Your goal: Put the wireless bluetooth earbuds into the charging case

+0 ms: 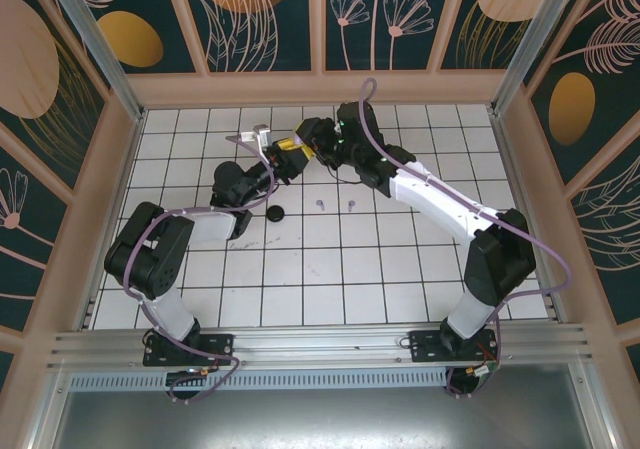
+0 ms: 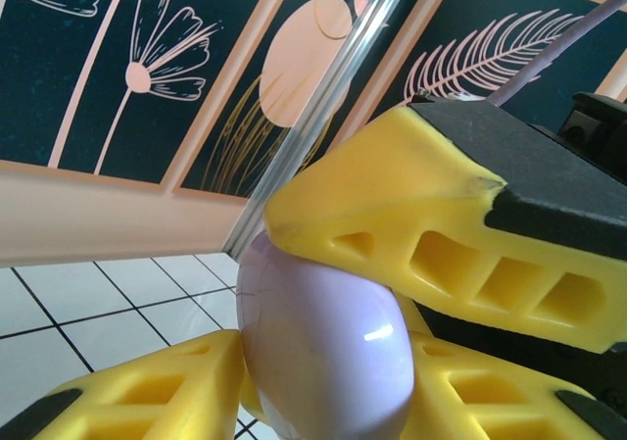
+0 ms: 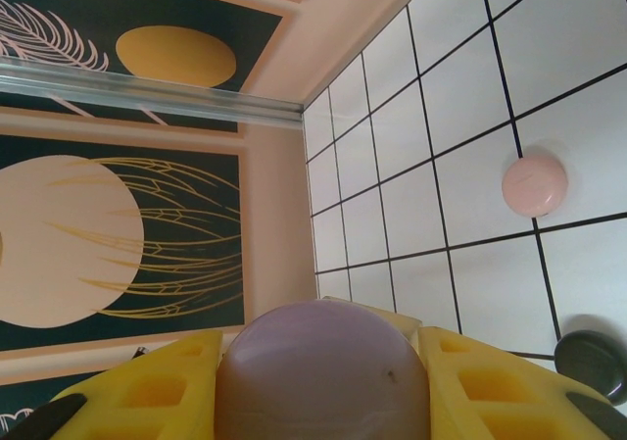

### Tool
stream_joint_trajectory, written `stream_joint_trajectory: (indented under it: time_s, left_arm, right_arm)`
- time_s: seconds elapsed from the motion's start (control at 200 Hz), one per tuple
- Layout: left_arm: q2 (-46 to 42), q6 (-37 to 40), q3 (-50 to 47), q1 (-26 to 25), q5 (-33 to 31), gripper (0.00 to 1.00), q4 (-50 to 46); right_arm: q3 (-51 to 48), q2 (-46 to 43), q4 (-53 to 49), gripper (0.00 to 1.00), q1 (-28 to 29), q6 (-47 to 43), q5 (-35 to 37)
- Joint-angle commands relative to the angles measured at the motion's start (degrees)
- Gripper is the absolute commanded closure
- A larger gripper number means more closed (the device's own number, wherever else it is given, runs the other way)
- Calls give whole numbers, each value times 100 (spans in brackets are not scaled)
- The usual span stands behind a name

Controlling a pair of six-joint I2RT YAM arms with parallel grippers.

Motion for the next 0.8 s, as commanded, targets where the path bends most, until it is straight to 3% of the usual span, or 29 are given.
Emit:
stream_joint_trajectory:
  time_s: [0.0, 0.365, 0.516, 0.706, 0.796]
  left_arm:
    - [11, -22, 81, -17, 2, 57, 386]
    - [-142, 74, -83, -17, -95, 48, 378]
    - [-142, 85, -83, -10, -112, 54, 387]
    - [-142, 85, -87, -17, -96, 69, 413]
    - [-141, 81, -100, -17, -102, 70, 413]
  right_arm:
    - [167, -147, 131, 71, 61, 18, 92]
    - [171, -175, 83, 71, 69, 18, 261]
    - [164, -192, 60, 71, 70, 18, 296]
    - [137, -227, 67, 71, 56, 18, 323]
    - [127, -227, 78, 71, 54, 26, 325]
